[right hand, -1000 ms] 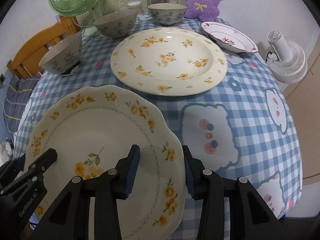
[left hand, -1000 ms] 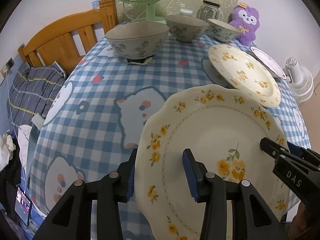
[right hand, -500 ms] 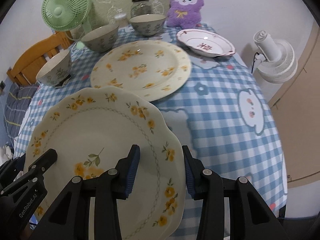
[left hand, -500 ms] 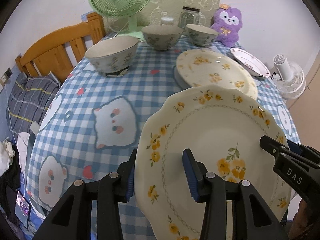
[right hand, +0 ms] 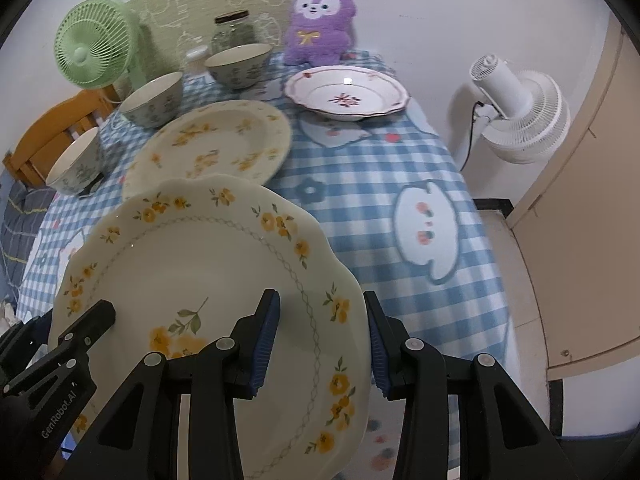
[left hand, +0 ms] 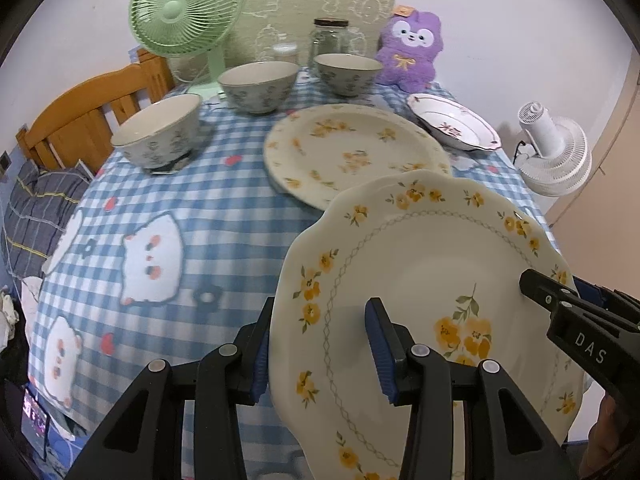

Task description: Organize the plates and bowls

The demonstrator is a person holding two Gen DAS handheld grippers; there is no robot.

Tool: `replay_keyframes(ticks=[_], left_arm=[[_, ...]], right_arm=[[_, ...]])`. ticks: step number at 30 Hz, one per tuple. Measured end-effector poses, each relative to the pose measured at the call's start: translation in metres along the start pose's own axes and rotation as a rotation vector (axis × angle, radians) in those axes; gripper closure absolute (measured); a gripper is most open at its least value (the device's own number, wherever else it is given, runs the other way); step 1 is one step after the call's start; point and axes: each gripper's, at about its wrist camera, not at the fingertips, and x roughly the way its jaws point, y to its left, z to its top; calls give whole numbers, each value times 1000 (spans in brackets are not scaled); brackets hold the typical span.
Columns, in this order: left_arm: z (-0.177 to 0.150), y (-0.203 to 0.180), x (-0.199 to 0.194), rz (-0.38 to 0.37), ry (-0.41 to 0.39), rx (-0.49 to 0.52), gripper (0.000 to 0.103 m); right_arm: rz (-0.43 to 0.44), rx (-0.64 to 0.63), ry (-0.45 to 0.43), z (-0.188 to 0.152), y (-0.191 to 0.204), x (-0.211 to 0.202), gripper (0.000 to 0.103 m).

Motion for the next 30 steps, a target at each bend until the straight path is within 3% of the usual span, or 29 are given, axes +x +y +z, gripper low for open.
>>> replay_keyframes(ticks=[13,30], left_arm=[[7,-61,26,-42,8,49,60],[16,-94,61,-30,50,81,60]], right_arm=[[-51,50,10,5,-66,18,59],[-54,86,46,8,-99,52,59]])
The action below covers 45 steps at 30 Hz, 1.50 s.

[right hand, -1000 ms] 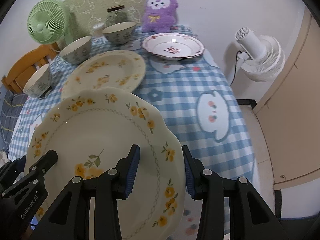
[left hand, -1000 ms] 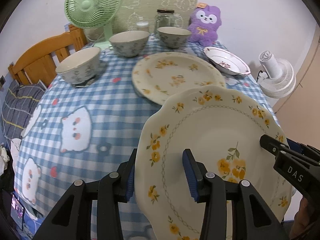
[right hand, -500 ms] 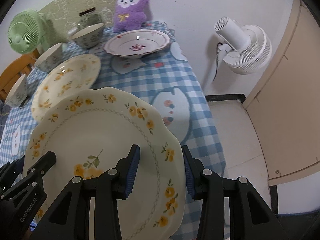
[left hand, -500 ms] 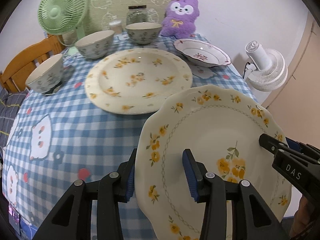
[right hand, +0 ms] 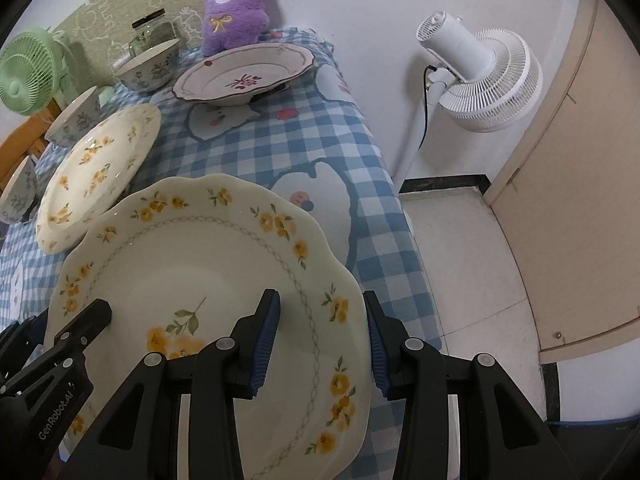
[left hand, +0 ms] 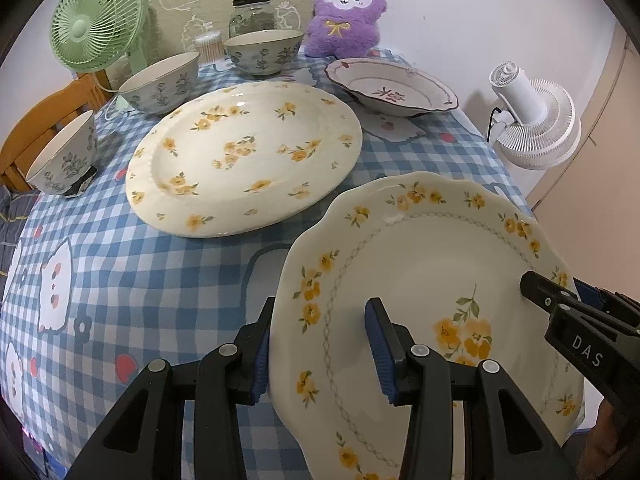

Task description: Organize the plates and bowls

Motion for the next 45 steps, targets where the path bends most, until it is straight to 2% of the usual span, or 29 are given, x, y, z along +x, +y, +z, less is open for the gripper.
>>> replay_keyframes(ticks=[6,17,19,20,22,24,29,41,45], left_arm=[[0,1,4,3,1,-11,59],[4,-1,9,-5,45,0,46],[5,-3,5,13,25,18,33],[6,-4,2,13,14,22,31],[7,-4,-1,9,6,20,23],[9,-2,-5,5,4,8,21],[13,4,-17,19,-9,-6,20],[31,9,-80,54,-137,-9,20],[39,17,-96,7,-150,-6,22]], right_arm=[[6,2,-4,2,0,3,59],[16,0,32,4,1,4,56],[27,-3,37,4,2,2,49],[31,-6,30,5,3,0,45],[33,-18,8,4,7,-7,27],[25,-35,-28,4,12,-17,23],[34,-47,-52,9,18,-32,23],[41,-34,-180,30,28,-95,18],[48,-22,-187,37,32,-112,18]])
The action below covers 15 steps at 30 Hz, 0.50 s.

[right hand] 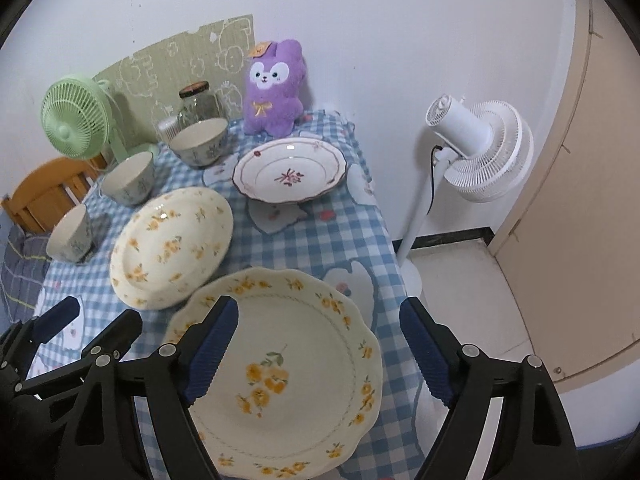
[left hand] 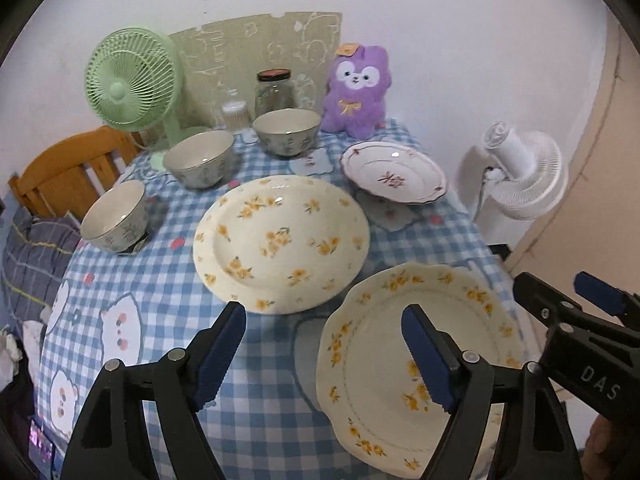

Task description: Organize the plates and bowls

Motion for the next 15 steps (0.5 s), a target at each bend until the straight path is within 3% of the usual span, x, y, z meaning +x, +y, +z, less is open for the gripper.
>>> replay_keyframes(ticks=[6,15], left_arm=[[16,7,-26,-6,-51,-19,21],[38,17,-54,1,-109,-59,16]], right_arm=[[-35,-27,-57,12,14,-25,18],[9,-47,-145,39,20,-54,18]])
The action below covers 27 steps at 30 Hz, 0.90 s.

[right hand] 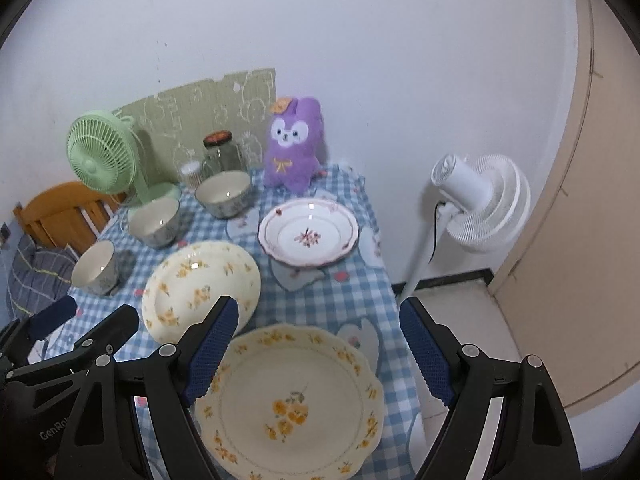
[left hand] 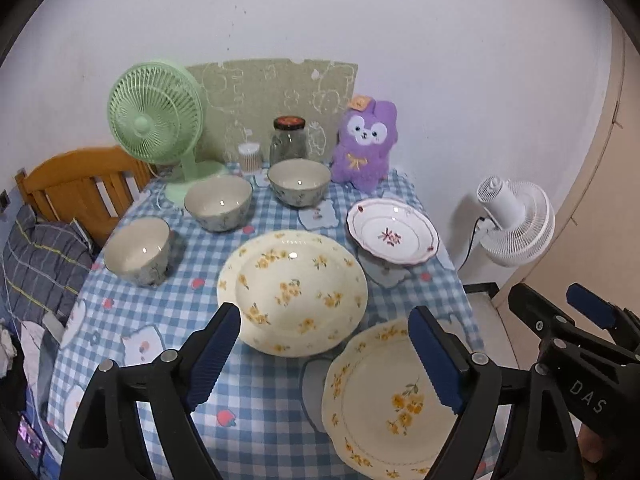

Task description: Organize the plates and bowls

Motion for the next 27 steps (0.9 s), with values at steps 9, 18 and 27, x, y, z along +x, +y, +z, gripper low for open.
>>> replay_keyframes(ticks=[9,18,27], left_arm=[[23,7,-10,55,-23,-27,14],[43,19,5,67,17,-15,16],[63,37,35,55,45,11,16]], right_arm=[[61,-26,-8,28,6,-4,18],[118,13,45,44,20,14,18],[110,21,49,62,40,41,26]])
